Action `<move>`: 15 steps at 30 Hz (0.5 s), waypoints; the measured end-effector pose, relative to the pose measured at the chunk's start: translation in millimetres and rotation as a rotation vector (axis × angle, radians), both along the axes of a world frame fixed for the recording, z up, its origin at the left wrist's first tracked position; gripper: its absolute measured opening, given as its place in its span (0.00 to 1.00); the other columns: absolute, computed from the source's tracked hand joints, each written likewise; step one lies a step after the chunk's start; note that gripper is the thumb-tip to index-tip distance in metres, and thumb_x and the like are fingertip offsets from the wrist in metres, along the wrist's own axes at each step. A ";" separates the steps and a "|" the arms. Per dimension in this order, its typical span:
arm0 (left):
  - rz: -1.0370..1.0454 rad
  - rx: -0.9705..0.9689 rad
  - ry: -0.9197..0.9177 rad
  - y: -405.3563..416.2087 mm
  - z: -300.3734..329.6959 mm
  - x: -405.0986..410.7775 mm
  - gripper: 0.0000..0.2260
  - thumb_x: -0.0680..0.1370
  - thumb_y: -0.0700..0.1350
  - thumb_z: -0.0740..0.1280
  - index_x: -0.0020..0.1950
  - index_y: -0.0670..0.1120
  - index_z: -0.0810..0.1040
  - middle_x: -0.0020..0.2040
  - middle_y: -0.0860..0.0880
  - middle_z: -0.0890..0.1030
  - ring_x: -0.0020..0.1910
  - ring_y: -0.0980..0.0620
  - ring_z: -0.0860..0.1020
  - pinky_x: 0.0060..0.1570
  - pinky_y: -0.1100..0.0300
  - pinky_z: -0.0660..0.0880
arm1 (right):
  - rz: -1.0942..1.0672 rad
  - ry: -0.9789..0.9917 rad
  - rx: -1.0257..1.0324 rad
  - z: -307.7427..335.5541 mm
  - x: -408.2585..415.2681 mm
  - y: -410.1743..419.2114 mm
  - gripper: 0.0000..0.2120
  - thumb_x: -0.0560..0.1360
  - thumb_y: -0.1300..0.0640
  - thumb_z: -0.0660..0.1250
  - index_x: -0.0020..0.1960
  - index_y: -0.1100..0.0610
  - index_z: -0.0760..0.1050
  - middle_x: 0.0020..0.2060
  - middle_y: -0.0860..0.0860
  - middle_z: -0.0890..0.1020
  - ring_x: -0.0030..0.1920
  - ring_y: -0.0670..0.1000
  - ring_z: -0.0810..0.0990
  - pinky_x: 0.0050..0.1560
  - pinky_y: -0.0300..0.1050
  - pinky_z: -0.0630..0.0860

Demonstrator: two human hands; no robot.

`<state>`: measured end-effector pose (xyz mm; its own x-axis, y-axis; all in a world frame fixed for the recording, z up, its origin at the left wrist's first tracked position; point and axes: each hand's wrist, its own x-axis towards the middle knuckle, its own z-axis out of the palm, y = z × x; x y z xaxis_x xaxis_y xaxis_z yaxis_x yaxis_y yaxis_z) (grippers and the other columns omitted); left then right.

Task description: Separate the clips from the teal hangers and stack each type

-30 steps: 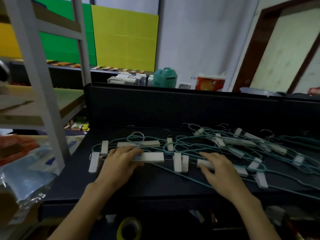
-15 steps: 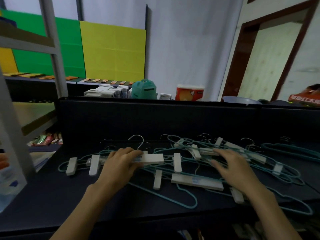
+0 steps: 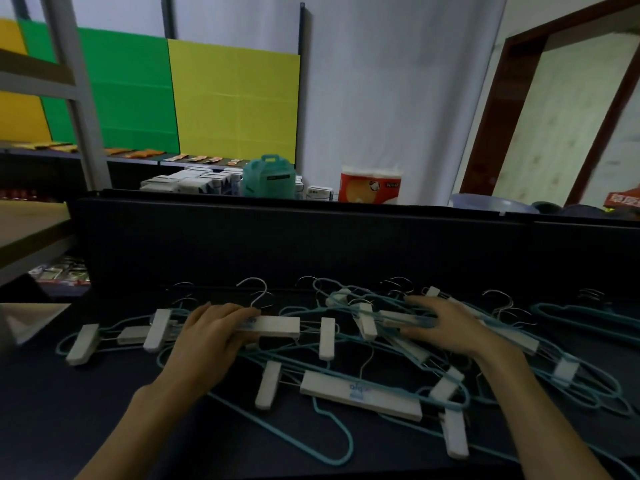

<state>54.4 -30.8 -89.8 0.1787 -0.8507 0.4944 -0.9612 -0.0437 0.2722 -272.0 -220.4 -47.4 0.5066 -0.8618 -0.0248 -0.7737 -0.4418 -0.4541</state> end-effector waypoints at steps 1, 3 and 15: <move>0.002 0.004 0.004 -1.3 -0.5 0.1 0.17 0.73 0.43 0.71 0.62 0.51 0.77 0.56 0.52 0.79 0.56 0.47 0.77 0.64 0.47 0.65 | 0.005 0.001 0.016 -0.3 -0.4 -2.9 0.37 0.68 0.40 0.71 0.72 0.46 0.62 0.70 0.49 0.67 0.68 0.52 0.67 0.65 0.46 0.67; -0.004 0.003 0.013 -4.1 -0.7 -0.1 0.16 0.73 0.44 0.71 0.61 0.51 0.77 0.56 0.53 0.79 0.56 0.48 0.77 0.64 0.48 0.64 | 0.008 -0.003 0.034 -1.1 -0.5 -5.9 0.37 0.66 0.40 0.73 0.71 0.45 0.63 0.70 0.49 0.68 0.68 0.52 0.68 0.65 0.46 0.67; -0.132 0.012 0.034 -9.5 8.8 7.0 0.16 0.75 0.45 0.69 0.63 0.51 0.76 0.57 0.53 0.79 0.58 0.48 0.76 0.60 0.51 0.66 | -0.143 -0.101 -0.317 12.7 3.0 37.5 0.45 0.54 0.29 0.69 0.68 0.46 0.68 0.60 0.49 0.71 0.61 0.53 0.69 0.59 0.51 0.71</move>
